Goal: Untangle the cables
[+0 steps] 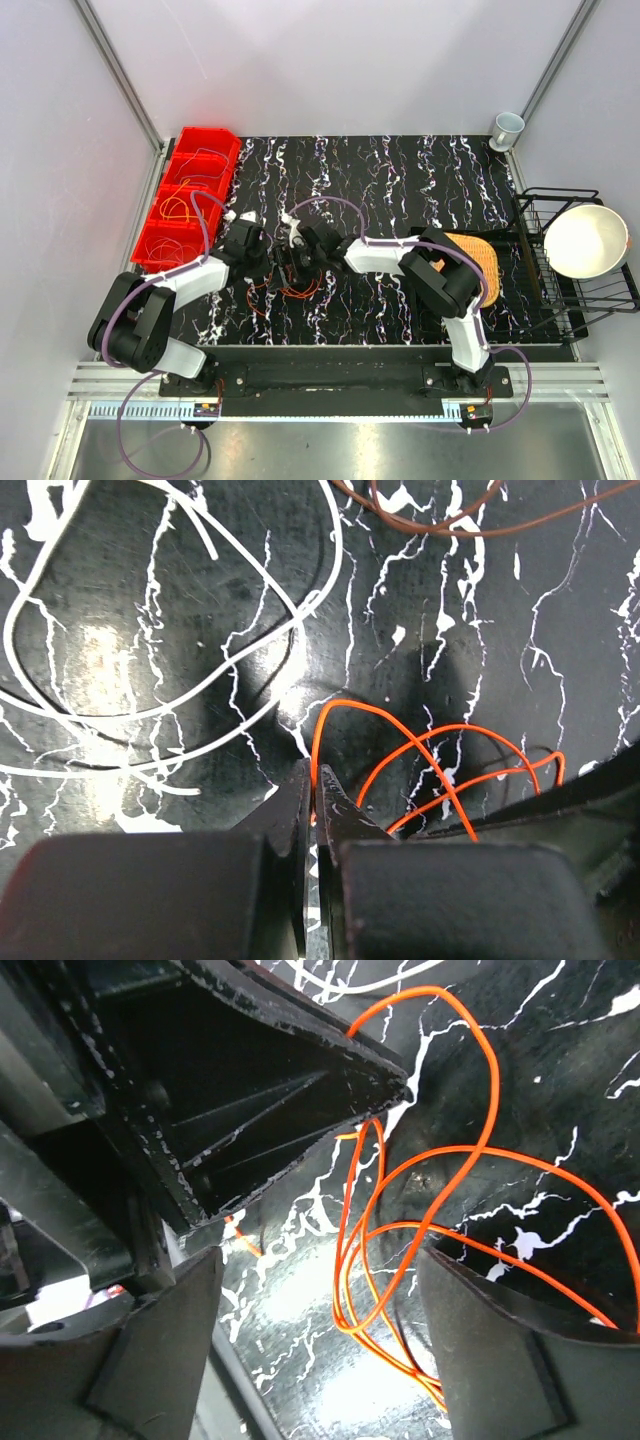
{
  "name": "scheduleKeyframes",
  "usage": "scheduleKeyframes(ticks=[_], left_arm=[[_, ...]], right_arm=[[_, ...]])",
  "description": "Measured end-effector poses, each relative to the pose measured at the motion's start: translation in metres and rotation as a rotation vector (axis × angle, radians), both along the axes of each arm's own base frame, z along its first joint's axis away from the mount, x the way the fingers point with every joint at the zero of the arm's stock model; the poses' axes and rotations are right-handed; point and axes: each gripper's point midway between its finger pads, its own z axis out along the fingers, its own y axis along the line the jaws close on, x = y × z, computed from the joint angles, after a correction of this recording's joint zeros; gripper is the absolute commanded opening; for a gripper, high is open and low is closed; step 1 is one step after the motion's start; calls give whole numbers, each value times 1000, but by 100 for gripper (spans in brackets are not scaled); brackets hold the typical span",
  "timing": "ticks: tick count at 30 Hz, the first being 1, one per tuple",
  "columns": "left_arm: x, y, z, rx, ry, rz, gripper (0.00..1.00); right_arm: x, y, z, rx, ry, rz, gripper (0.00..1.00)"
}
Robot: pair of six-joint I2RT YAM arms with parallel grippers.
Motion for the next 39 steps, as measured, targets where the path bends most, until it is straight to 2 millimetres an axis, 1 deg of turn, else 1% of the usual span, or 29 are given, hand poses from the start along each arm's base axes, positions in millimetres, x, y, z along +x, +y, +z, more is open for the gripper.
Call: scheduleKeyframes(ticks=[1,4,5,7,8,11,12,14,15,16,17,20,22,23,25,26,28,29,30,31,33,34,36,39], left_arm=[[0,1,0,3,-1,3,0],[1,2,0,9,-3,8,0],[1,2,0,9,-3,8,0],[1,3,-2,10,0,7,0],[1,3,-2,10,1,7,0],[0,2,-2,7,4,4,0],[0,1,-3,7,4,2,0],[0,0,-3,5,5,0,0],[0,0,-3,4,6,1,0],[0,0,-3,4,7,2,1],[0,0,-3,3,7,2,4],[-1,0,-2,-1,10,7,18],[-3,0,0,-6,10,13,25],[-3,0,3,-10,7,14,33],[-4,0,13,-23,-13,13,43],[-4,0,17,-27,-20,10,55],[-7,0,28,-34,-34,4,65],[-8,-1,35,-42,-36,3,69],[-7,-1,43,-44,-47,0,78],[-6,-1,51,-45,-56,-4,84],[-4,-2,73,-50,-88,-14,99],[-4,-1,85,-50,-105,-19,99],[-1,-1,115,-58,-159,-29,99],[-1,3,161,-62,-243,-32,99]], right_arm=[[0,1,-1,-16,-13,-2,79],[-1,3,-4,-59,-54,-6,70],[-2,3,-5,-72,-65,-7,60],[-3,3,-8,-98,-85,-9,51],[-4,2,-11,-113,-88,-10,44],[-4,1,-16,-149,-103,-22,32],[-3,0,-17,-156,-104,-27,25],[-1,-2,-20,-172,-111,-39,16],[0,-3,-21,-179,-113,-47,8],[1,-4,-22,-185,-116,-52,3],[2,-5,-22,-190,-118,-57,0],[3,-6,-24,-200,-117,-68,0],[4,-6,-24,-201,-117,-72,0],[4,-6,-24,-201,-118,-72,0],[4,-6,-24,-201,-117,-73,0],[4,-6,-24,-201,-117,-73,0],[4,-7,-23,-204,-118,-75,0],[4,-8,-23,-208,-119,-77,0],[3,-10,-22,-213,-118,-79,0],[2,-14,-22,-227,-116,-84,0],[1,-20,-19,-247,-115,-92,0],[0,-24,-16,-256,-116,-97,0],[0,-29,-3,-262,-128,-110,0],[2,-35,25,-248,-166,-136,0]])
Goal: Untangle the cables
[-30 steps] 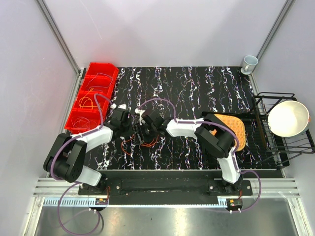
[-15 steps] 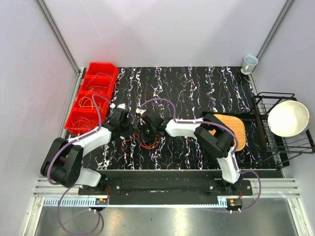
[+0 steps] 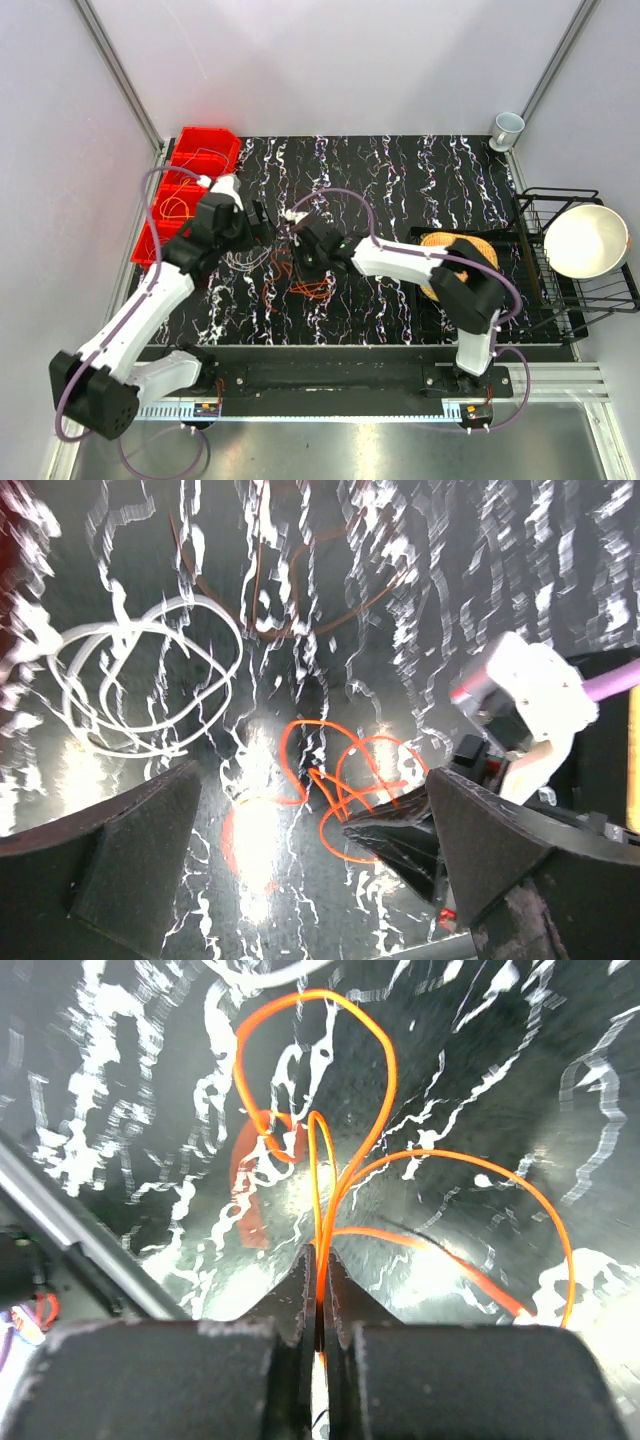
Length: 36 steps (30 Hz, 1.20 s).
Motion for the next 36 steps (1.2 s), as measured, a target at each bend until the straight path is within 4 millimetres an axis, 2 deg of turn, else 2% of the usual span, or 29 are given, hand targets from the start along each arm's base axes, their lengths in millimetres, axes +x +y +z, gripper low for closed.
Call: scheduleKeyframes(ticks=[4,7,10,13,16,19,23,25,27,28,32,36], left_arm=[[-9,8,45,6,-76,-10,99],[-24,19,59,36,-106,-15,99],[-41,38,55,95,-100,13,99],[-58,55,41,145,-90,42,99],[-70,66,29,176,-75,59,99],[-76,71,26,184,-83,65,99],[-79,73,28,181,-104,65,99],[-79,73,30,180,-116,63,99],[-78,73,30,182,-118,61,99],[-78,72,30,181,-121,61,99],[-78,72,31,182,-125,59,99],[-77,72,31,180,-129,59,99]], right_arm=[[4,-9,38,24,-68,-26,0],[8,-17,55,14,-107,-45,0],[11,-24,57,-20,-125,-66,0],[13,-35,51,-74,-130,-91,0],[15,-43,47,-110,-137,-112,0],[16,-47,41,-138,-135,-125,0],[16,-53,16,-208,-104,-138,12],[14,-56,0,-246,-80,-139,22],[13,-59,-13,-277,-60,-140,34],[12,-60,-20,-292,-51,-142,49],[12,-64,-34,-339,-34,-152,64],[17,-63,-33,-347,-46,-165,68]])
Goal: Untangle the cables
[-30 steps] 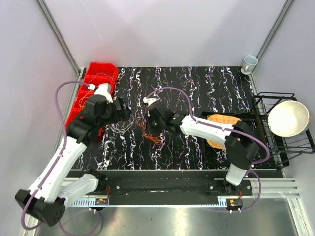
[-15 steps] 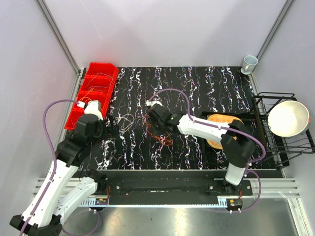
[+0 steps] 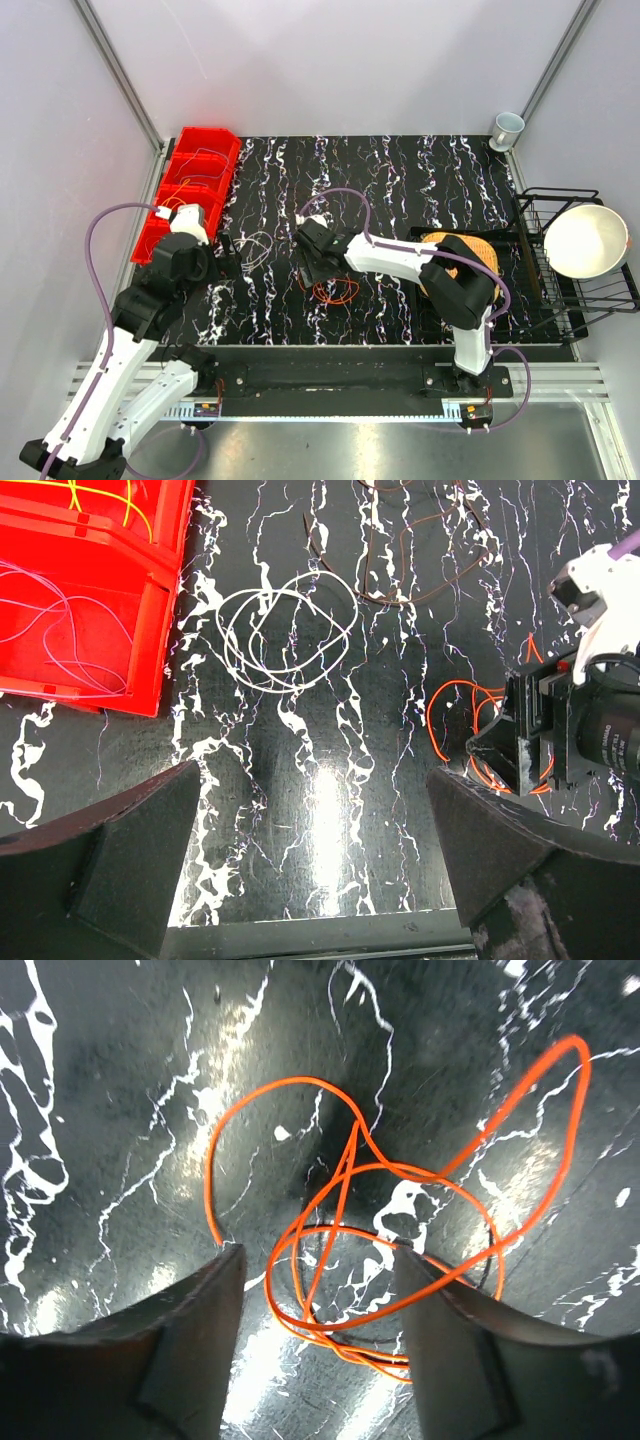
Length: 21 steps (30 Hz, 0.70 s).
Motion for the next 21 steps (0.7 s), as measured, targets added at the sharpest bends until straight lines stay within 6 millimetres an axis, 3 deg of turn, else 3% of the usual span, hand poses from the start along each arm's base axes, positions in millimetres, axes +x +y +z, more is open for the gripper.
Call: scheduleKeyframes(ticks=[10,14,17,21], left_arm=[[2,-2,-5,4,26,-2,99],[4,-12,-14,-18,72,-21,99],[3,-37,-24,-26,115,-107,99],[-8,-84,-45,29,196,-294,99]], right_arm=[[6,-5,10,-17,-31,-27,80],[0,-16,29,8,-37,-53,88],[3,-32,53,53,-51,-105,90],[29,-76,89,137,-93,-257,93]])
